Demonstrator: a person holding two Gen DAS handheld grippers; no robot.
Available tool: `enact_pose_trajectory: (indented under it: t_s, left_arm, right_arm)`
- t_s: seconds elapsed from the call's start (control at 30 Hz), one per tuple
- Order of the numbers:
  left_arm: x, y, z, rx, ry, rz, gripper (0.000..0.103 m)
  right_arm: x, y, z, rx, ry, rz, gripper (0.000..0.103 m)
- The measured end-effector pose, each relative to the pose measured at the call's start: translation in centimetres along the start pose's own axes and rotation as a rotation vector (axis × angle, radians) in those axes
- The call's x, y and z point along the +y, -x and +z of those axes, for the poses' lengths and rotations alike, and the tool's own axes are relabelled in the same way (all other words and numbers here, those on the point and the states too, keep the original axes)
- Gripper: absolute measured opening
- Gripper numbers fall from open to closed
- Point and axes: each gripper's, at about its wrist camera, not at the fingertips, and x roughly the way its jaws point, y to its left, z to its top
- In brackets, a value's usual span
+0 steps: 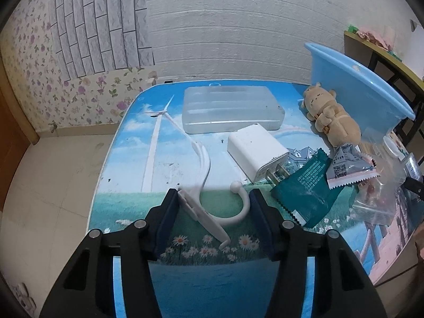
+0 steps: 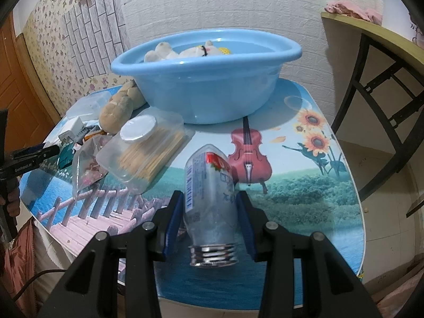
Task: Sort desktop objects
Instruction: 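Lift the hook with left gripper while right gripper lifts the bottle, then lower the hook into the basin and open left gripper while right gripper releases the bottle there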
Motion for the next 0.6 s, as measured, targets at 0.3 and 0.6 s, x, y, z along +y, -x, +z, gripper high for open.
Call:
enact_pose_trajectory:
  t_s: [0.3, 0.6]
  left_arm:
    - [-0.1, 3.8, 1.5, -0.04, 0.018, 0.016, 0.054]
    - [-1.6, 6.6, 3.0, -0.085, 0.016, -0.02, 0.054]
  right_arm:
    - [0.5, 2.4, 1.3, -0.041, 0.004, -0.007, 0.039]
    - [1.4, 5.1, 2.3, -0.103, 0.022, 0.028, 0.038]
